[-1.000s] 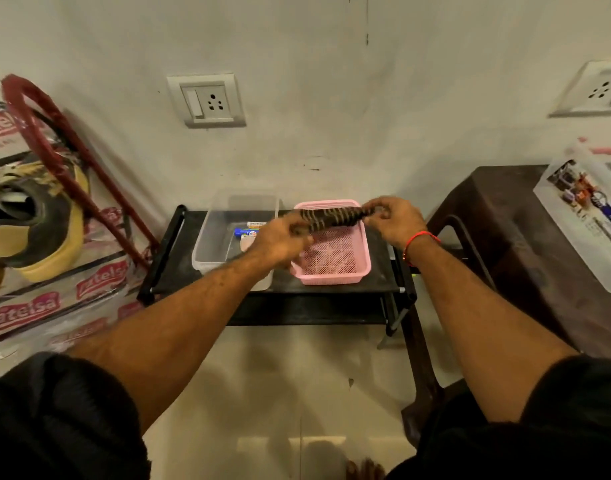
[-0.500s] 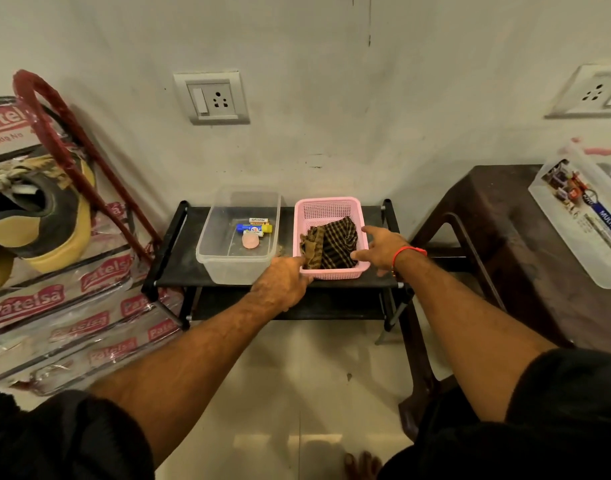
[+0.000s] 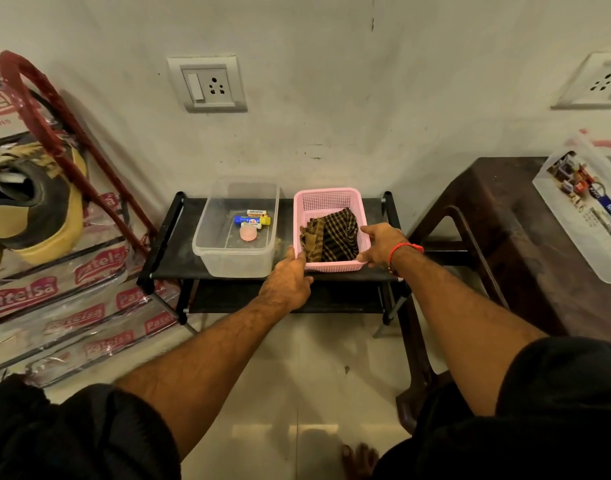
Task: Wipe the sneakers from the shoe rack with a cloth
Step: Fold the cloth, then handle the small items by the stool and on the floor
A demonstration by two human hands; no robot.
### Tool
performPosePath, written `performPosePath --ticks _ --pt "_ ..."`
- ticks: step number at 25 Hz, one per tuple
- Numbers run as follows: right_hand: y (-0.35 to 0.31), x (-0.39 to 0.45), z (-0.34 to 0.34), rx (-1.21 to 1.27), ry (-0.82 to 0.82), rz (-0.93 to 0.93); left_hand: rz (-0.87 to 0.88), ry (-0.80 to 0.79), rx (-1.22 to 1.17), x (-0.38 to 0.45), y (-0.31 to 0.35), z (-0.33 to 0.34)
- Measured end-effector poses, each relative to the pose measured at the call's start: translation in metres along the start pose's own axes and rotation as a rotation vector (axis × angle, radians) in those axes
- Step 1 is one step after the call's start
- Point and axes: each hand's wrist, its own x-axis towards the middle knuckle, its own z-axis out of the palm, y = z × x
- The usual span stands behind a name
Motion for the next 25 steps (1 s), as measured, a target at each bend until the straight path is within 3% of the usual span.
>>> performPosePath --ticks 9,15,21,25 --pt "-0.013 -0.046 -0.014 -0.234 0.058 -0.151 0.019 0.097 -0.059 -0.038 -0.009 -0.022" --pt "-0.014 -0.124 -0.013 -0.218 -0.091 -0.225 0.029 0.100 -0.032 -0.095 0.002 -0.045" --pt "-0.019 -0.219 0.004 -0.018 0.106 -0.364 0.109 0.106 -0.047 -0.164 0.017 -0.062" --pt "-0.004 -0.259 0.004 0.061 0.180 -0.322 0.198 0.196 -0.119 -0.208 0.047 -0.072"
